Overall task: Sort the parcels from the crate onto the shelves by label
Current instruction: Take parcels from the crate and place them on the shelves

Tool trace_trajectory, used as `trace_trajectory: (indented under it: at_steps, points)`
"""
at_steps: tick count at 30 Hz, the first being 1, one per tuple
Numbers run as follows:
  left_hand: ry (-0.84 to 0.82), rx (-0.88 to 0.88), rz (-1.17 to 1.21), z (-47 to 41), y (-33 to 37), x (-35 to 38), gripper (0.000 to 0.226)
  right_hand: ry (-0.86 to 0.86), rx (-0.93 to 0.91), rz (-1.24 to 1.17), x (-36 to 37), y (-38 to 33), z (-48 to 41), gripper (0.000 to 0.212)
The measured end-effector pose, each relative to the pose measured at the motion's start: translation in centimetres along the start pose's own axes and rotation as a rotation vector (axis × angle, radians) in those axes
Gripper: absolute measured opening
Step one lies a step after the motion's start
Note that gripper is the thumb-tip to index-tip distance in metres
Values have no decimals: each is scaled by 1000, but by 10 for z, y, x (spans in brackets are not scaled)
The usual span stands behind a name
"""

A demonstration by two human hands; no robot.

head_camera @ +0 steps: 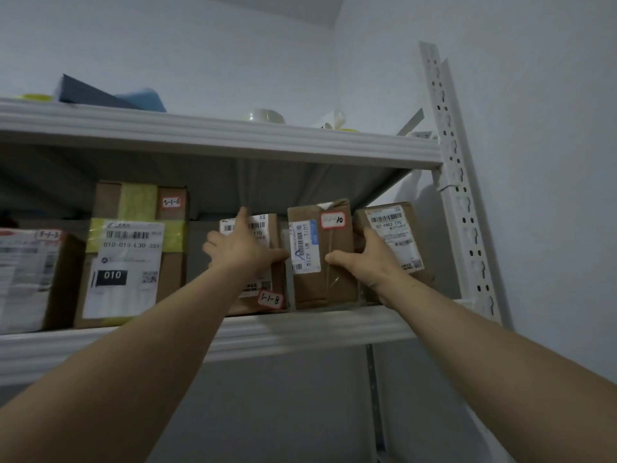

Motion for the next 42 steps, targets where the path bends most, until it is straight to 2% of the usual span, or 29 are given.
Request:
trace_trajectory:
  at_steps: [2, 5, 7, 8, 10, 11, 13, 15, 17, 22, 27, 30, 35, 42]
  points:
    - [-14, 11, 21, 3, -4, -2, 109, -9, 36, 1, 7, 5, -2, 76]
    - [-11, 37, 66, 11, -7, 1, 120, -37, 91, 11, 13, 11, 0, 41]
    - [1, -14, 147, 11, -13, 5, 129, -2, 88, 89, 17, 12, 3, 33]
    - [-4, -64, 202, 10, -17, 7, 132, 37, 78, 148, 18, 13, 5, 39]
    - [-46, -166, 347, 8, -25, 7, 134, 114, 43, 272, 20, 13, 15, 64]
    - [-69, -203, 424, 9, -28, 7, 125, 142, 27, 326, 22, 14, 21, 77]
    - [-109, -238, 493, 14, -31, 8, 91, 187, -2, 420, 25, 19, 30, 99]
    - [-139, -242, 449, 16, -34, 13, 76, 223, -25, 491, 28, 24, 33, 110]
    - [-145, -215, 410, 15, -32, 18, 76, 252, -32, 539, 29, 27, 31, 111]
    - [-131, -168, 337, 12, -22, 34, 80, 295, -45, 613, 21, 34, 22, 93]
    - [-156, -139, 296, 7, -15, 51, 85, 274, -80, 572, 14, 36, 19, 48]
    - [-152, -142, 293, 8, -10, 55, 86, 264, -82, 579, 13, 38, 22, 47]
    - [-138, -164, 324, 10, -4, 55, 106, 248, -59, 562, 6, 40, 25, 50]
    - [-101, -202, 355, 16, 2, 51, 115, 207, -49, 522, -1, 48, 27, 49]
Point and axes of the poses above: each hand's wrist, its own z-axis away from the middle knuckle, its own x-axis out of the palm, y = z × x, the point moved 1 cm from there along -z, towards the middle knuckle, and after that the axes turned 14 degrees about x, right-handed, at the moved point
